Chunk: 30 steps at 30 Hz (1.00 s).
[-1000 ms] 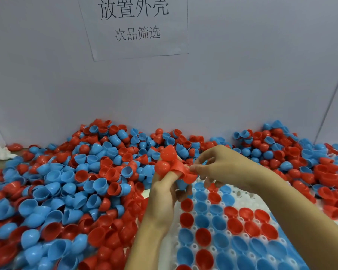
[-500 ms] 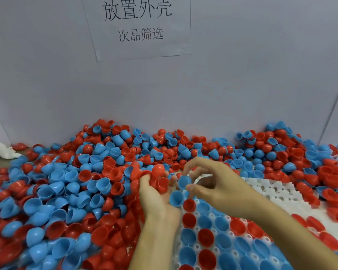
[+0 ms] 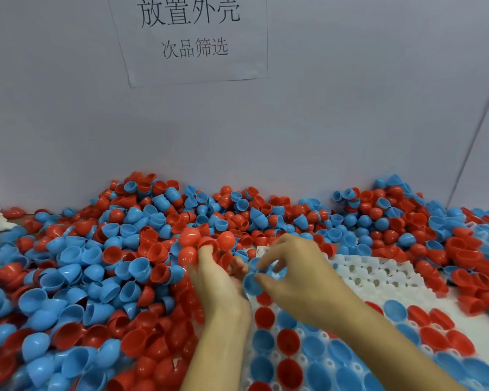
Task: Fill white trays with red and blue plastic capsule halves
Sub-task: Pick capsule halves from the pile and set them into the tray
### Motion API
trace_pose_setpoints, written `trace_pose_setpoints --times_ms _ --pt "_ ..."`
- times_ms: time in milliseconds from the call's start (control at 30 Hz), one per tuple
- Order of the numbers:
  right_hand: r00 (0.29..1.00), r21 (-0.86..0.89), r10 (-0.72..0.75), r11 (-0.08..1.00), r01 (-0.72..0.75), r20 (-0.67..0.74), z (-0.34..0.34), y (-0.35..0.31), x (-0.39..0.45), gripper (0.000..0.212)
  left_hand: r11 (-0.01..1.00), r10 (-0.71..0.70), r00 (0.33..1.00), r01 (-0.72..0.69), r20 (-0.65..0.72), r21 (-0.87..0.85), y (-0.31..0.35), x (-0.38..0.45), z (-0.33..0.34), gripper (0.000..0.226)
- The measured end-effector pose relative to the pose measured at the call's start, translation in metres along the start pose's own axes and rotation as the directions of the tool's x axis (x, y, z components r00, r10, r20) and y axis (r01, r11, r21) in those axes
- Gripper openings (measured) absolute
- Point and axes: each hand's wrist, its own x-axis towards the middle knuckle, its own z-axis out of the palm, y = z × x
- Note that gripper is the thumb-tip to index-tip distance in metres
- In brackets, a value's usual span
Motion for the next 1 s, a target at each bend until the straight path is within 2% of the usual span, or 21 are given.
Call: trace_pose_setpoints --times_ms 67,167,267,367,467,533,667,767,833,900,933,1000 --pt "0.999 -0.023 0.053 0.998 -0.053 -0.003 -0.015 0.017 0.004 0.006 0.999 -0.027 0.999 0.028 0.044 -0.027 -0.001 -0.002 0.001 0.012" --pt "0.986 -0.192 0.166 0.967 -0.168 -0.026 -0.046 0.062 0.01 0.011 0.992 -0.124 0.982 0.126 0.141 -0.006 -0.002 -0.005 0.002 0.011" --pt "0.944 -0.378 0.311 0.892 -0.25 0.108 -0.055 0.095 0.011 0.01 0.981 -0.195 0.956 0.194 0.218 0.03 -0.002 -0.012 0.005 0.017" --pt "0.928 -0.498 0.336 0.84 -0.217 0.162 -0.045 0.106 0.012 0.013 0.969 -0.244 0.929 0.245 0.278 0.033 -0.001 -0.017 0.007 0.027" --pt "0.926 -0.503 0.333 0.839 -0.206 0.177 -0.053 0.105 0.015 0.017 0.966 -0.255 0.91 0.252 0.326 0.053 -0.001 -0.02 0.006 0.03" --pt "0.912 -0.515 0.336 0.839 -0.176 0.234 -0.057 0.106 0.014 0.022 0.965 -0.261 0.903 0.253 0.341 0.07 -0.001 -0.02 0.006 0.031" --pt "0.897 -0.605 0.33 0.791 -0.092 0.294 -0.043 0.098 0.01 0.011 0.964 -0.264 0.902 0.242 0.341 0.105 -0.001 -0.02 0.007 0.028" --pt "0.887 -0.594 0.341 0.798 -0.099 0.311 -0.045 0.096 0.012 0.012 0.958 -0.286 0.898 0.261 0.334 0.118 -0.001 -0.023 0.008 0.025" --pt "0.907 -0.559 0.324 0.819 -0.127 0.269 -0.052 0.095 0.014 0.019 0.955 -0.295 0.896 0.266 0.331 0.133 -0.001 -0.023 0.009 0.024" --pt "0.936 -0.513 0.273 0.849 -0.126 0.223 -0.059 0.087 0.015 0.018 0.953 -0.293 0.898 0.249 0.327 0.17 -0.001 -0.023 0.009 0.023" --pt "0.955 -0.461 0.216 0.882 -0.101 0.204 -0.06 0.079 0.015 0.016 0.952 -0.289 0.901 0.236 0.324 0.194 -0.002 -0.024 0.008 0.022" --pt "0.981 -0.205 0.089 0.977 -0.053 0.172 -0.06 0.057 0.01 0.015 0.949 -0.268 0.909 0.192 0.32 0.248 -0.004 -0.025 0.009 0.021"
